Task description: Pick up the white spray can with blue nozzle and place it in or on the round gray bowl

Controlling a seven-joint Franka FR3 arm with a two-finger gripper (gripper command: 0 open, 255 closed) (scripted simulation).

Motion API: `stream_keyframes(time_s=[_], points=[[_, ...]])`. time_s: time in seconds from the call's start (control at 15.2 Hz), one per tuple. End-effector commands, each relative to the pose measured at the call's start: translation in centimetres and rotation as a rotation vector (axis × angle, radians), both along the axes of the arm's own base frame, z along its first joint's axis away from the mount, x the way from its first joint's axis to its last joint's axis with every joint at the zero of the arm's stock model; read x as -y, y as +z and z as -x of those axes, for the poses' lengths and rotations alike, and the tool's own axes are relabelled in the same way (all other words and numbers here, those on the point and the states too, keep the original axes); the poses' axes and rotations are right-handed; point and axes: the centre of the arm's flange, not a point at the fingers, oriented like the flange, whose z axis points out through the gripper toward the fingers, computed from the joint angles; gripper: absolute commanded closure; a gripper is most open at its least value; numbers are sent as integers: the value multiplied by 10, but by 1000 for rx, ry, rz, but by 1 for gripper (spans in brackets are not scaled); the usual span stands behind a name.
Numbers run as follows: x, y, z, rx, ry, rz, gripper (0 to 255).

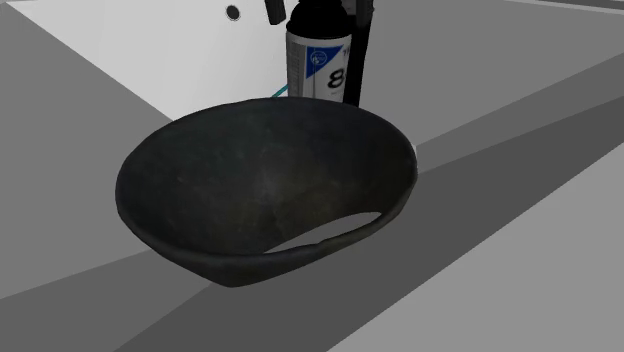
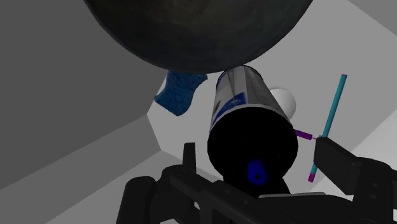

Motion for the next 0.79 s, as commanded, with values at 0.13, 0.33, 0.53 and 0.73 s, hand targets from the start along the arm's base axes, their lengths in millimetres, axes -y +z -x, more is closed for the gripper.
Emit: stream_keyframes(time_s=[0.13, 0.33, 0.53, 0.73], points=[[0, -1, 0, 0, 0, 0, 0], [0, -1, 0, 0, 0, 0, 0], [0, -1, 0, 0, 0, 0, 255], [0, -1, 0, 0, 0, 0, 255]])
